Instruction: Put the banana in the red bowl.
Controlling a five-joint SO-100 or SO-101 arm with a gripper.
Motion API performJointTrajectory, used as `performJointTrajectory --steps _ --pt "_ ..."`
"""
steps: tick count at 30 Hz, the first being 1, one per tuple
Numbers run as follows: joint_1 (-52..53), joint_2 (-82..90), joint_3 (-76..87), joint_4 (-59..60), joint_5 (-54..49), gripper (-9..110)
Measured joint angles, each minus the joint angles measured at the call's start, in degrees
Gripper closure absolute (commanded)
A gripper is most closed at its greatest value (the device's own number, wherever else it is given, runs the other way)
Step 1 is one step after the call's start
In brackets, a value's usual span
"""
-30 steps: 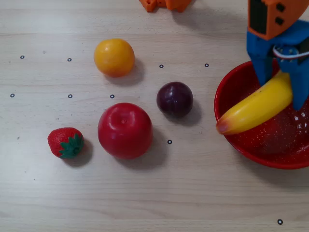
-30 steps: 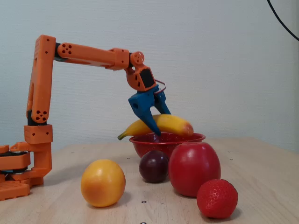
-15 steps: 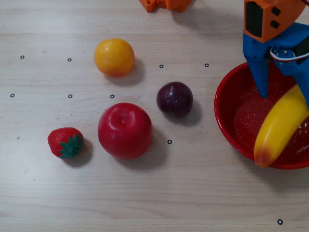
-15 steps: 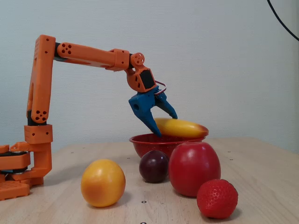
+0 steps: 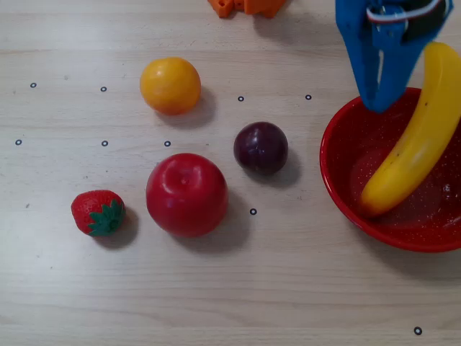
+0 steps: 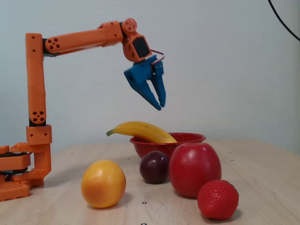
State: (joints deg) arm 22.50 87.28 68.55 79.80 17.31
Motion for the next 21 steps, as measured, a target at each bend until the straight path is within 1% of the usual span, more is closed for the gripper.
performJointTrajectory --steps 8,13,16,21 --pt "-4.9 8.0 0.4 2.3 -1.9 101" --pt "-7.4 16.4 7.5 1.4 -2.5 101" --pt "-10.2 22.2 15.1 -3.9 -3.3 101" --pt "-16.3 36.0 32.2 -16.1 -4.1 101"
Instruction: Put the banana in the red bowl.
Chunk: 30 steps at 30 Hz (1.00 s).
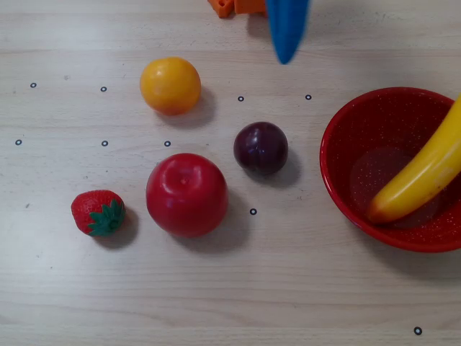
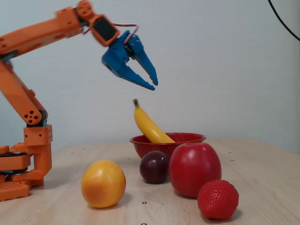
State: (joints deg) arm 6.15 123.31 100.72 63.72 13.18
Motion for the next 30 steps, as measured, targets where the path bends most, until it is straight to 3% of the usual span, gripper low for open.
performJointTrajectory --steps 12,21,30 --pt "-8.3 26.8 37.5 -14.9 0.0 101" --pt "-8.6 44.8 63.6 -28.0 -0.2 101" --pt "-8.5 56.3 74.7 -31.5 -0.3 101"
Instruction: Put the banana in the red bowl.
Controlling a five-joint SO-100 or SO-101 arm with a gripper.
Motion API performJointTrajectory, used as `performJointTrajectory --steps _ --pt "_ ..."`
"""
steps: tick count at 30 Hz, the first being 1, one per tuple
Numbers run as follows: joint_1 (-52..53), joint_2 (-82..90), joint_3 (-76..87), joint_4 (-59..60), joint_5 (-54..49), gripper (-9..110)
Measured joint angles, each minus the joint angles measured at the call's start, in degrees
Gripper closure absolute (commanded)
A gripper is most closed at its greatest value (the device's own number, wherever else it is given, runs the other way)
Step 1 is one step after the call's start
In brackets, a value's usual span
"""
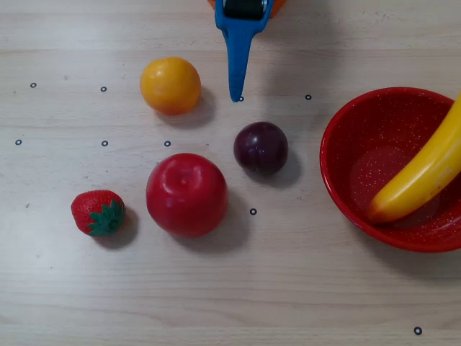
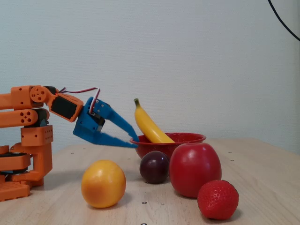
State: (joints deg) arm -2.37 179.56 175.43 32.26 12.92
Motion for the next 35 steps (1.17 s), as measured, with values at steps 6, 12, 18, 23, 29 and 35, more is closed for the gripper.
performJointTrajectory --steps 6,12,18,23,29,35 --pt "0.0 4.7 2.5 12.0 -3.4 101" --pt "0.0 4.7 2.5 16.4 -9.8 101" --pt "1.7 4.7 2.6 18.6 -10.8 101" --pt "1.8 5.0 2.6 18.6 -11.5 101" --pt "1.8 5.0 2.6 18.6 -11.5 101" --pt "1.8 5.0 2.6 18.6 -11.5 101"
